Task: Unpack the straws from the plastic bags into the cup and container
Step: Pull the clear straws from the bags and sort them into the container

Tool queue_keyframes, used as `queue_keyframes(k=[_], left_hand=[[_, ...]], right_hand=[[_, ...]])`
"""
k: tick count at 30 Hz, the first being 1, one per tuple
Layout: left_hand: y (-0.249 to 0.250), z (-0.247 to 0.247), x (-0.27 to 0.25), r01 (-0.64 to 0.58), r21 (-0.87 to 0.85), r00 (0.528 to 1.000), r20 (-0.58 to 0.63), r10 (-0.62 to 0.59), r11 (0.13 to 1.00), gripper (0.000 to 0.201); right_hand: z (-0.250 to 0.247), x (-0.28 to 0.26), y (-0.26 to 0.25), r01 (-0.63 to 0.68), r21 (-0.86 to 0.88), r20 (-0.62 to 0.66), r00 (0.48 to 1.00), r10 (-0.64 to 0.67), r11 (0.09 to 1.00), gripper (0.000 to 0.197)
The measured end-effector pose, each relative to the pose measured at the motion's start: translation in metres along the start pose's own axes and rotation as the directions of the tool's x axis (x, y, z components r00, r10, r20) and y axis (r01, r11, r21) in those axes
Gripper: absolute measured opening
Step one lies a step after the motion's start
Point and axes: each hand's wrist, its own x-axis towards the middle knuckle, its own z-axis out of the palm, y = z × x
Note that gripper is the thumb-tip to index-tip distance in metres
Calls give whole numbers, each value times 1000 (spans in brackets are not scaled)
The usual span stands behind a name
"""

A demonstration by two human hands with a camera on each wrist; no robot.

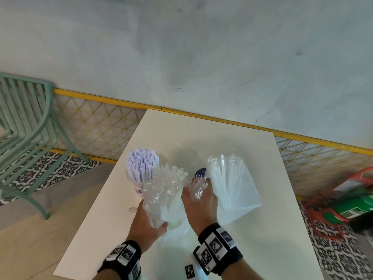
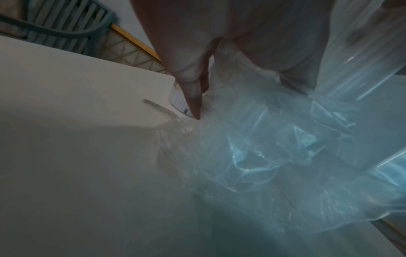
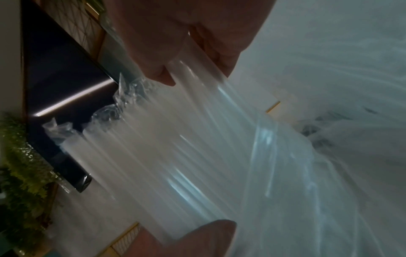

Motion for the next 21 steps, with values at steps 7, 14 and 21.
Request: queue_keyframes(k=[7, 14, 21], left_hand=[[-4, 0, 2, -42, 2, 999, 13, 42, 999, 94], [-7, 1, 3, -52, 8, 999, 4, 52, 999, 80], [-14, 4, 8, -33, -20, 999, 3, 33, 999, 79]], right_hand=[[-4, 5, -15, -11, 111, -19, 1000, 13, 994, 43], [-11, 10, -26, -22, 43, 109, 994, 17, 999, 13], [-23, 17, -46, 2, 142, 18, 1000, -4, 990, 23]])
